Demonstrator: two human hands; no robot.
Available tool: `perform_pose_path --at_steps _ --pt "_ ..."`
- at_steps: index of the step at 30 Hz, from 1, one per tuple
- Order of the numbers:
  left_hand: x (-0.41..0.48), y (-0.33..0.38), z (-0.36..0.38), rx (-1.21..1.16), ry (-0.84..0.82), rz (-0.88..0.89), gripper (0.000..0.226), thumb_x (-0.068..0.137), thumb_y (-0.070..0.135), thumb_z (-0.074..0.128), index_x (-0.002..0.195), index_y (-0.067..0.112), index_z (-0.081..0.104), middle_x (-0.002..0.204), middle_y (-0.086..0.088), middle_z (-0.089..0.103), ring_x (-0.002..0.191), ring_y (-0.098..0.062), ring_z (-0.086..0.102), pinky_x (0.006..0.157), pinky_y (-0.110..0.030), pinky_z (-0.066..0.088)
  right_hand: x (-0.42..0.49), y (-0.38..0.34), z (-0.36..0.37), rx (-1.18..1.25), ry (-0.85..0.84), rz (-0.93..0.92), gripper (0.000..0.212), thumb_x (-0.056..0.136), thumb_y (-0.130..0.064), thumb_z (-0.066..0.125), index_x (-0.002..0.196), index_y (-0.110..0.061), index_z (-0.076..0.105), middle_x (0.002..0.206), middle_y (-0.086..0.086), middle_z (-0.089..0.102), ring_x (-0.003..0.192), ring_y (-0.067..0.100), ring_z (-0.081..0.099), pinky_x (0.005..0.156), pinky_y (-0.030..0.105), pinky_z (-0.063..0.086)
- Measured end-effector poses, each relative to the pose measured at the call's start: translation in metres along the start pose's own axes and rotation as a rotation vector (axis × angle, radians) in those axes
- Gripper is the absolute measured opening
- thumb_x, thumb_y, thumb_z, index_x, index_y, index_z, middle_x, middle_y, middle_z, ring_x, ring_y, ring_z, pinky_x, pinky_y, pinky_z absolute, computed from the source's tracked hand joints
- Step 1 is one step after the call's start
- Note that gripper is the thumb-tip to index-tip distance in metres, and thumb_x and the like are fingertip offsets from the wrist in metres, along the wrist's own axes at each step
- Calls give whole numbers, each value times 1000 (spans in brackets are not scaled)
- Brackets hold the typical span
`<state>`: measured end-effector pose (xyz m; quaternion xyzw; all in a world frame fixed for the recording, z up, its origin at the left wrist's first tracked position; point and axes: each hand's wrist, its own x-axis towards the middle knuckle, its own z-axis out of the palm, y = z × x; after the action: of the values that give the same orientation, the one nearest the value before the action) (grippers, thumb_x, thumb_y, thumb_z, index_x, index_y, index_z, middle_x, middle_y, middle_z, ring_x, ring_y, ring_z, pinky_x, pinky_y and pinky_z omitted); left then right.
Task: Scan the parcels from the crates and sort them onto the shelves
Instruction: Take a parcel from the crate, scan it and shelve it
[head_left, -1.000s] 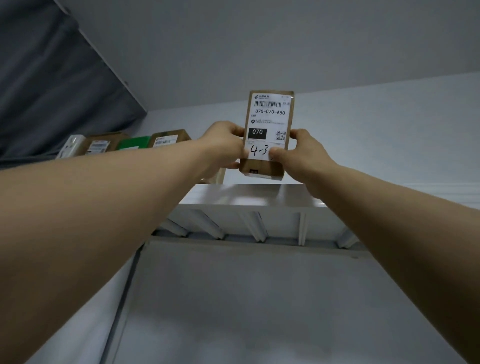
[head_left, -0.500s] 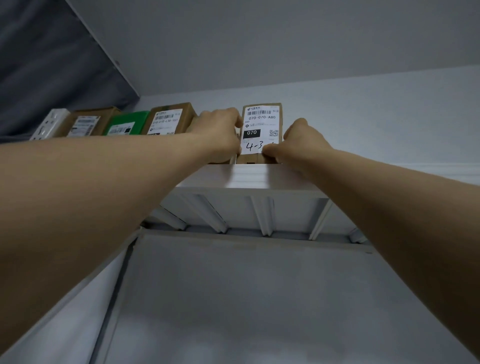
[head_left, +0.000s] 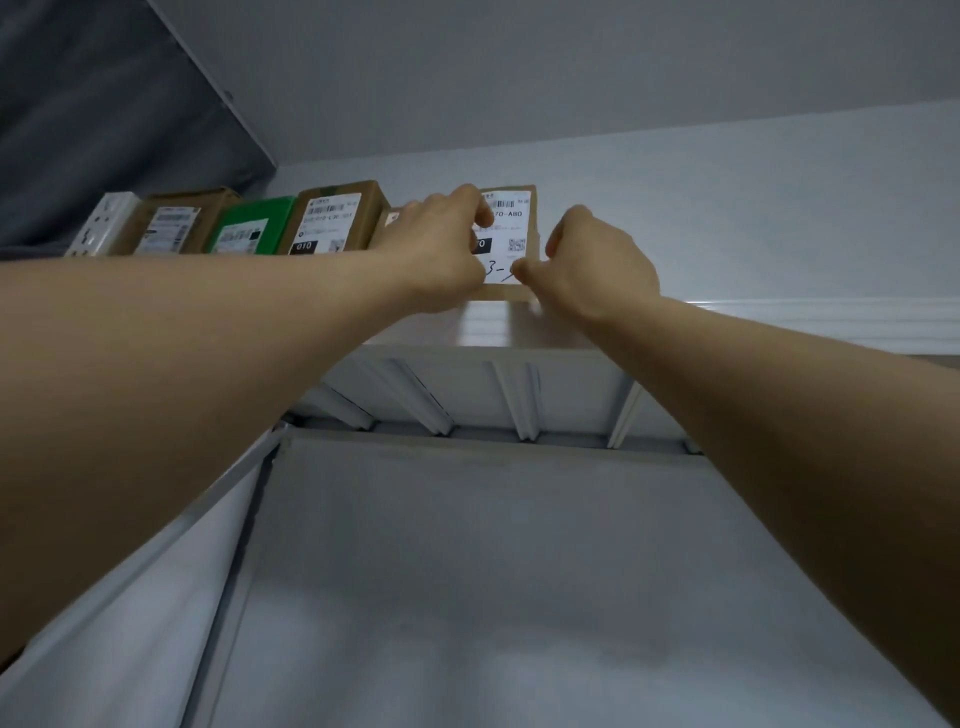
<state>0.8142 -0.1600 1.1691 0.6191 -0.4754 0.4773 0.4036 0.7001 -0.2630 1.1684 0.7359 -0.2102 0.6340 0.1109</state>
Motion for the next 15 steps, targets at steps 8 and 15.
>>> perform_pose_path --at_steps 8,15 --pt "-53 77 -9 -143 -194 -6 60 85 24 77 138 19 48 126 -4 57 114 -23 55 94 -37 47 -61 45 -62 66 72 -94 29 96 -43 57 114 -21 56 96 -6 59 87 17 57 71 33 44" --pt "-124 130 -11 -90 -326 -76 60 90 30 75 143 16 50 140 -8 55 126 -29 52 100 -38 41 -143 109 -110 166 -109 -17 26 90 -40 59 104 -18 60 95 -4 62 90 18 60 82 39 54"
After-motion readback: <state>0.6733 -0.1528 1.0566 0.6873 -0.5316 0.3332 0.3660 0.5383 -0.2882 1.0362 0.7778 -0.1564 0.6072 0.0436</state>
